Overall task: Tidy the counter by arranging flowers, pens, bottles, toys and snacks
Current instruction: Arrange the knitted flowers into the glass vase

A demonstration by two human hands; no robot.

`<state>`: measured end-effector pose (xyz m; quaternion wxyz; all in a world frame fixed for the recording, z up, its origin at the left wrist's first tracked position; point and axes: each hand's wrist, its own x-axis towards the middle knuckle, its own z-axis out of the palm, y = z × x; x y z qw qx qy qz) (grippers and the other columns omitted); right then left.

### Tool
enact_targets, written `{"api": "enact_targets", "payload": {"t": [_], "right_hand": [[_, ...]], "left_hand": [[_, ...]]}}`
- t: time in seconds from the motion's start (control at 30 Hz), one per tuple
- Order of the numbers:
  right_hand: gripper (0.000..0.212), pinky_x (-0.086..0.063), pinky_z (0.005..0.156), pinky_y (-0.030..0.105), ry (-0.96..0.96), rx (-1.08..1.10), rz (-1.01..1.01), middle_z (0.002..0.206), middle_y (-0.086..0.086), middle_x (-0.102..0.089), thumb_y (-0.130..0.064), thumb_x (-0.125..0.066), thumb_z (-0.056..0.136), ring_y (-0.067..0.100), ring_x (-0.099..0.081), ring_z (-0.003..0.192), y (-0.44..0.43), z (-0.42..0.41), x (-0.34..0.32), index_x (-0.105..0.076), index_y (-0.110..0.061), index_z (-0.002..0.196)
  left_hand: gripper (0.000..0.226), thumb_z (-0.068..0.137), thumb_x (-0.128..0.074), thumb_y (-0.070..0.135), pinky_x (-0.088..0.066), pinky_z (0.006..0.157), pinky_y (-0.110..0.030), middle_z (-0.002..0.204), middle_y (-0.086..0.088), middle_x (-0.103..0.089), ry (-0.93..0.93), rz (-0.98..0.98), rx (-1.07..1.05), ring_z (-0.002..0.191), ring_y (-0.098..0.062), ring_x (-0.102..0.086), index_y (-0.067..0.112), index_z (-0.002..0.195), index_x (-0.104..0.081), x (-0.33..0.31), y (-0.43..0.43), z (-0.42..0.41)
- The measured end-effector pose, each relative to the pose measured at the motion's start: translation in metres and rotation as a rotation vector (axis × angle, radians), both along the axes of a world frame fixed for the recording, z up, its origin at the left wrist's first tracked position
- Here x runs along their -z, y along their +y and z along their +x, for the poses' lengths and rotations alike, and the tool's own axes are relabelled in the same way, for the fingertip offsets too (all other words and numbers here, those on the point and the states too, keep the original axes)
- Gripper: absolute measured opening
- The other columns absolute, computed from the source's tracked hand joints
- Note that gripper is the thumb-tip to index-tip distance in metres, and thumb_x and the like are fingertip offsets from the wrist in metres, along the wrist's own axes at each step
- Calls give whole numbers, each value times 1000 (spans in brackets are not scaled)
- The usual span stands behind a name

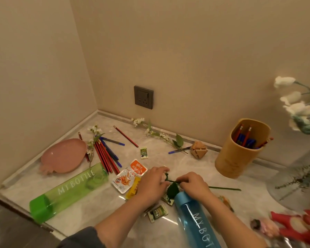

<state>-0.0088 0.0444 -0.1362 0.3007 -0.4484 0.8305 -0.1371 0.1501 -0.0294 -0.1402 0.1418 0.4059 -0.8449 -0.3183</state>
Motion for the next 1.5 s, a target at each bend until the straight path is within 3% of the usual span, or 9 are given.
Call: {"api": "enact_targets", "payload": {"t": [0.23, 0.4, 0.53, 0.7, 0.8, 1.23, 1.33, 1.43, 1.5], "right_hand": [[20, -48, 88, 30, 124, 44, -299, 107, -14, -66, -31, -52, 96, 6, -57, 98, 1, 2, -18, -67, -35, 109], [22, -46, 84, 35, 292, 39, -448, 106, -11, -66, -30, -49, 98, 11, -58, 99, -6, 7, -50, -66, -32, 112], [26, -49, 83, 36, 331, 98, -482, 112, -10, -67, -31, -45, 100, 13, -59, 101, -1, 6, -71, -64, -30, 117], [26, -50, 79, 34, 427, 196, -517, 111, -11, -66, -32, -43, 100, 11, -59, 100, 23, -3, -100, -62, -33, 119], [27, -49, 77, 30, 505, 267, -494, 111, -13, -65, -35, -42, 100, 9, -58, 101, 44, -13, -116, -61, -35, 119], [26, -48, 73, 34, 682, 575, -396, 105, -10, -65, -38, -37, 101, 15, -61, 97, 159, -40, -169, -61, -34, 110], [27, -49, 77, 34, 690, 643, -432, 109, -10, -65, -37, -39, 101, 15, -61, 99, 188, -47, -174, -62, -32, 113], [25, -46, 75, 30, 670, 689, -507, 108, -12, -65, -35, -42, 101, 11, -60, 98, 213, -53, -176, -63, -31, 114], [22, -44, 72, 27, 645, 712, -575, 101, -14, -63, -32, -43, 100, 8, -58, 93, 228, -58, -178, -62, -31, 111]], "left_hand": [[33, 83, -70, 34, -49, 71, -9, 115, 14, -49, 468, 299, -84, 96, 5, -56, 43, 107, -49, -23, -11, -11], [18, 92, -59, 36, -49, 75, -19, 110, -3, -52, 638, 289, -122, 92, -9, -57, 28, 106, -49, -48, -19, -26], [13, 98, -48, 35, -41, 67, -14, 107, -6, -52, 689, 238, -131, 85, -7, -53, 25, 105, -46, -72, -26, -41], [16, 101, -40, 35, -50, 75, -35, 96, -3, -53, 702, 237, -24, 85, -18, -53, 20, 106, -44, -99, -25, -69], [15, 101, -38, 34, -40, 65, -13, 91, 6, -50, 697, 212, 42, 79, -7, -49, 20, 104, -44, -113, -16, -92], [10, 97, -53, 27, -45, 64, -12, 86, 8, -57, 848, 416, 340, 78, -2, -56, 29, 87, -54, -166, 78, -179], [2, 92, -59, 32, -46, 72, -14, 92, 9, -60, 852, 433, 423, 81, 3, -57, 31, 93, -59, -173, 104, -189], [19, 88, -64, 41, -45, 67, -7, 99, 12, -61, 908, 467, 486, 84, 9, -58, 33, 104, -58, -181, 128, -193], [29, 88, -59, 50, -49, 71, -15, 104, 12, -61, 936, 504, 504, 90, 3, -59, 33, 111, -56, -186, 144, -197]]}}
